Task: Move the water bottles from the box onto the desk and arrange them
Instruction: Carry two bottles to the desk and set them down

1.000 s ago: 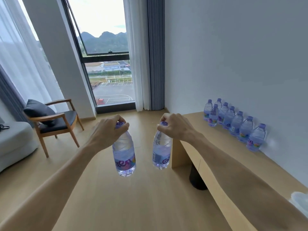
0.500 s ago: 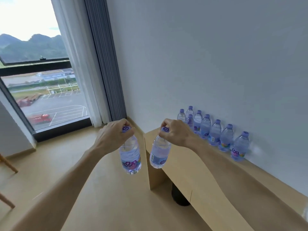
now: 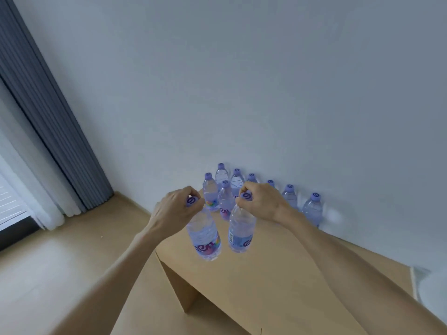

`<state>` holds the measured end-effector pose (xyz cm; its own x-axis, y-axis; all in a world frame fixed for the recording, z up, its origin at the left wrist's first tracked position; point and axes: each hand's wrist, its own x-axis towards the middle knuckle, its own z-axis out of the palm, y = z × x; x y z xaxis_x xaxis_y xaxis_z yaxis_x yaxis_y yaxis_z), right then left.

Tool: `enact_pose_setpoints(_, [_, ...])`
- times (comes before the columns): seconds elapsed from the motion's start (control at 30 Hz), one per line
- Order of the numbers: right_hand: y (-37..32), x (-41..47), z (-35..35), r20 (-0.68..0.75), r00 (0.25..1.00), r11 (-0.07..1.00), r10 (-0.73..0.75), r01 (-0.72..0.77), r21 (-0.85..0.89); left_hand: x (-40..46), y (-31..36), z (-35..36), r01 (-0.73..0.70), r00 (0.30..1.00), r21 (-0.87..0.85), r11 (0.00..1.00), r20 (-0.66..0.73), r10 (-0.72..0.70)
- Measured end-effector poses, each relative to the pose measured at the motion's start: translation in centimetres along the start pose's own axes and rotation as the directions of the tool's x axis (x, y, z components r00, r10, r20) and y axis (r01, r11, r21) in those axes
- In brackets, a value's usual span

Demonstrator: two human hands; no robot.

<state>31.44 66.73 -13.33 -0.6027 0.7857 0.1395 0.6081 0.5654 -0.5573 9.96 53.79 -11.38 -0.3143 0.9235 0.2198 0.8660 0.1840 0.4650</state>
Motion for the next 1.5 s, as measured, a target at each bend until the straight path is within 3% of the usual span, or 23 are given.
enact_pose_setpoints(0.33, [8.4, 5.2, 0.3, -0.010, 0.985, 0.982, 0.172, -0.172, -0.073, 10.5, 0.0, 8.8, -0.131, 0.975, -0.036, 0.991, 0.176, 0.135])
enact_pose_setpoints(0.6, [12.9, 6.4, 2.3, -0.054, 0.942, 0.938, 0.332, -0.336, -0.089, 17.4, 0.8, 15.5, -0.292, 0.902, -0.001, 0.956, 0.332, 0.276])
enact_pose_setpoints(1.13, [14.2, 8.3, 5.3, -0.050, 0.893, 0.888, 0.447, -0.450, -0.091, 22.3, -0.2, 20.6, -0.543, 0.758, 0.015, 0.840, 0.439, 0.482])
enact_pose_setpoints(1.5, [13.8, 9.6, 6.7, -0.074, 0.893, 0.894, 0.444, -0.447, -0.037, 22.9, -1.9, 20.9, -0.512, 0.779, -0.016, 0.859, 0.411, 0.473])
